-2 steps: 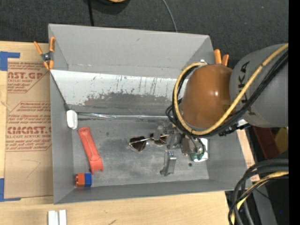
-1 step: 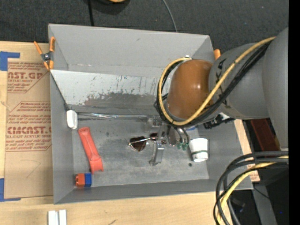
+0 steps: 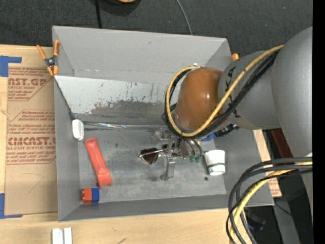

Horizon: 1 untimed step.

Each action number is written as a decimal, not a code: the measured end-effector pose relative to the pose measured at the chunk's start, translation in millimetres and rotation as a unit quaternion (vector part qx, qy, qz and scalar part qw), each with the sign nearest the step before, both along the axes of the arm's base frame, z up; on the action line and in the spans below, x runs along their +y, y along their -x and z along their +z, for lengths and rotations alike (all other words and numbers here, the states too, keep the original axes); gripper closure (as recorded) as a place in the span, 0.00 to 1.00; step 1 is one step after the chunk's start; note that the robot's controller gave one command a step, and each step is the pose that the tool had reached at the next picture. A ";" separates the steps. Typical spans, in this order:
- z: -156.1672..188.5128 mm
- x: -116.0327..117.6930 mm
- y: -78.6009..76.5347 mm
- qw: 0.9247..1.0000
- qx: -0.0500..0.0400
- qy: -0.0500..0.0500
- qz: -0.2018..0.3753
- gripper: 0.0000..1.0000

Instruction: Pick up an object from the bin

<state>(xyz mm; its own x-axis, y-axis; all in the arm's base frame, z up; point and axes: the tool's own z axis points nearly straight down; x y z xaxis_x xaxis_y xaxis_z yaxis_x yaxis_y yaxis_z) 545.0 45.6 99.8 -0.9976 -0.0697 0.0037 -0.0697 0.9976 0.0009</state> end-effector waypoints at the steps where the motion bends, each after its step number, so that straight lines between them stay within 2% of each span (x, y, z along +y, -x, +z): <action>1: -29.8 -32.3 -3.2 0.993 -0.006 -0.001 -0.119 1.00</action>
Offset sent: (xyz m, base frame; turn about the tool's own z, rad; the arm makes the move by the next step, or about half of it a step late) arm 0.0000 0.0000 0.0000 0.0000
